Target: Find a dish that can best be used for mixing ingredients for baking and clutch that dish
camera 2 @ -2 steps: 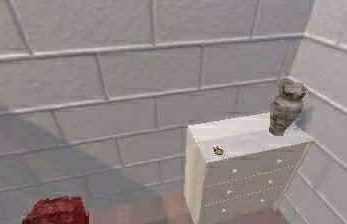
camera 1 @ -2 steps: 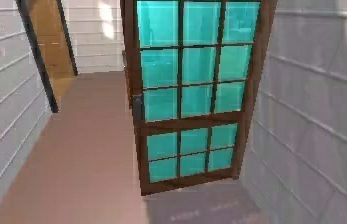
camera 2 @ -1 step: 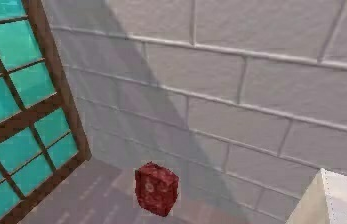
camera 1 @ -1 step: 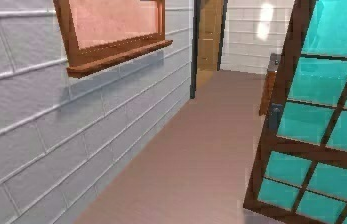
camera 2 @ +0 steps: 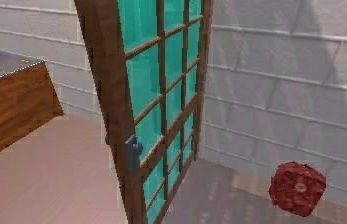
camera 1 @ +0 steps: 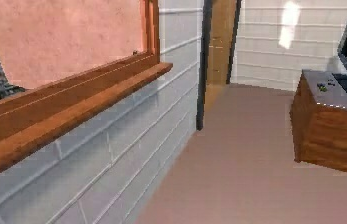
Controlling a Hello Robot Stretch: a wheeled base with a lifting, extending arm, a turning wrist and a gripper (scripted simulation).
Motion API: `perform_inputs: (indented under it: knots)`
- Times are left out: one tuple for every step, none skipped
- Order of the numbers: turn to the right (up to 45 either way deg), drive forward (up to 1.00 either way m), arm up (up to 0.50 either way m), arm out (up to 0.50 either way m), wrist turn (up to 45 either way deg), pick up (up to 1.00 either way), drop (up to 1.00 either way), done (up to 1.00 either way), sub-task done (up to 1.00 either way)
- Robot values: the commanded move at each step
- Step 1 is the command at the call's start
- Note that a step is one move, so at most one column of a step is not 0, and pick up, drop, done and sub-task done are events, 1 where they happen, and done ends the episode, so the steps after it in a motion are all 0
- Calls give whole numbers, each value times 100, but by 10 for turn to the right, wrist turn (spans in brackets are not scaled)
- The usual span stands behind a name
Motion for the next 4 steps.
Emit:
perform_inputs:
  knots:
    - [210,0,0,0,0,0,0,0,0]
    - [0,40,0,0,0,0,0,0,0]
    - [30,0,0,0,0,0,0,0,0]
    - [0,30,0,0,0,0,0,0,0]
